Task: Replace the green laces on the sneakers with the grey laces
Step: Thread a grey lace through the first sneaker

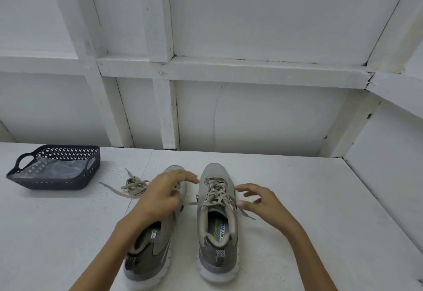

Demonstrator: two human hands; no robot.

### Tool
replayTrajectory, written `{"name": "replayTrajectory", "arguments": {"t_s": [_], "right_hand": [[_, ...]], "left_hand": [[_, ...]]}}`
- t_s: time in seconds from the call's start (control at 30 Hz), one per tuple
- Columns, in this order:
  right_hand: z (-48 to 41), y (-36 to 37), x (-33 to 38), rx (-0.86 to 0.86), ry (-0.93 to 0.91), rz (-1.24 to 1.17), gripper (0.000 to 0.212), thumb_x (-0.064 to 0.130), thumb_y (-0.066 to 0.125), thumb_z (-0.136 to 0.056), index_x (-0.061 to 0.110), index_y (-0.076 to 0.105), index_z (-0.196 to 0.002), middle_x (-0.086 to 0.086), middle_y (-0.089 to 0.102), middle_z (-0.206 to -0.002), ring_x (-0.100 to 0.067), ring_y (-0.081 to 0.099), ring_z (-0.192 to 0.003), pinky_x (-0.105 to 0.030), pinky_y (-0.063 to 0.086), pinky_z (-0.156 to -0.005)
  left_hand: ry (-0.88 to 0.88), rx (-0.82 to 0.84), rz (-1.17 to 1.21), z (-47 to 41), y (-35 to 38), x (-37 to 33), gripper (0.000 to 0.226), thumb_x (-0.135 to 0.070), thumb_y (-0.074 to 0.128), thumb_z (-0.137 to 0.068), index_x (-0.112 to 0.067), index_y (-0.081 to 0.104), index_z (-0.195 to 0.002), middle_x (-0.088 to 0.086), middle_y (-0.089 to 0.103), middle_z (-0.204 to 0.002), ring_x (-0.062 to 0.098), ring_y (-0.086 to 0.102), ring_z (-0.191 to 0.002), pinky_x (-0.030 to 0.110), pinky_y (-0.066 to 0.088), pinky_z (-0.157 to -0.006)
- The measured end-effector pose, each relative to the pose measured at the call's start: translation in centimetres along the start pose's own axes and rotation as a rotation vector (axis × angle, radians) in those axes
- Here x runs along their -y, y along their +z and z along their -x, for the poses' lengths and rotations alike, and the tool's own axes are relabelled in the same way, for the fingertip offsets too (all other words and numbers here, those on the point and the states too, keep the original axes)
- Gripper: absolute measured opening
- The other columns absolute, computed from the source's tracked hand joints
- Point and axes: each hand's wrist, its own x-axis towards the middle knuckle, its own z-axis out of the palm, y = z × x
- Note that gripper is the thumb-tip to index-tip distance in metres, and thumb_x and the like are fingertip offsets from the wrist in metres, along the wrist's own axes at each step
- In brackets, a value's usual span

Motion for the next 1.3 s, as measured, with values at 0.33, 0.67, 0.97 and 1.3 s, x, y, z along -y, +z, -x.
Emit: {"name": "replayTrajectory", "arguments": {"t_s": [0.33, 0.67, 0.97, 1.3], "right_hand": [[0.0, 0.2, 1.0, -0.011, -0.083, -0.102, 0.008, 0.006, 0.071, -0.085, 0.014, 0.074, -0.083, -0.004, 0.070, -0.071, -0.011, 0.064, -0.064, -0.025, 0.052, -0.068], [-0.8, -1.8, 1.2, -0.037, 0.031, -0.176, 0.010, 0.001, 0.074, -0.079, 0.006, 0.074, -0.071, -0.006, 0.062, -0.058, -0.016, 0.051, -0.049, -0.026, 0.046, -0.054], [0.2, -2.6, 1.3, 0.381, -0.157, -0.687, 0.025, 0.022, 0.081, -0.076, 0.000, 0.072, -0.084, -0.017, 0.063, -0.088, -0.029, 0.062, -0.083, -0.040, 0.051, -0.083], [-0.8, 2.4, 5.1, 0.097, -0.132, -0.927, 0.017, 0.007, 0.072, -0.075, -0.001, 0.072, -0.091, -0.013, 0.070, -0.083, -0.020, 0.065, -0.073, -0.030, 0.053, -0.079]], "left_hand": [[-0.010, 0.238, -0.061, -0.6, 2.0, 0.2, 0.015, -0.022, 0.065, -0.091, -0.021, 0.074, -0.103, -0.011, 0.072, -0.083, 0.006, 0.066, -0.079, 0.009, 0.045, -0.070], [0.006, 0.454, -0.199, -2.4, -2.1, 1.2, 0.013, -0.034, 0.068, -0.088, -0.023, 0.075, -0.088, -0.009, 0.071, -0.084, 0.004, 0.061, -0.080, 0.019, 0.047, -0.075], [-0.157, 0.211, 0.790, -0.3, -2.2, -1.5, 0.019, -0.013, 0.054, -0.092, -0.007, 0.068, -0.103, 0.009, 0.068, -0.117, 0.019, 0.061, -0.117, 0.026, 0.045, -0.103], [-0.355, -0.075, 1.113, -1.3, 3.9, -3.8, 0.028, -0.013, 0.064, -0.081, -0.005, 0.071, -0.107, 0.011, 0.072, -0.093, 0.017, 0.064, -0.078, 0.027, 0.055, -0.076]]}}
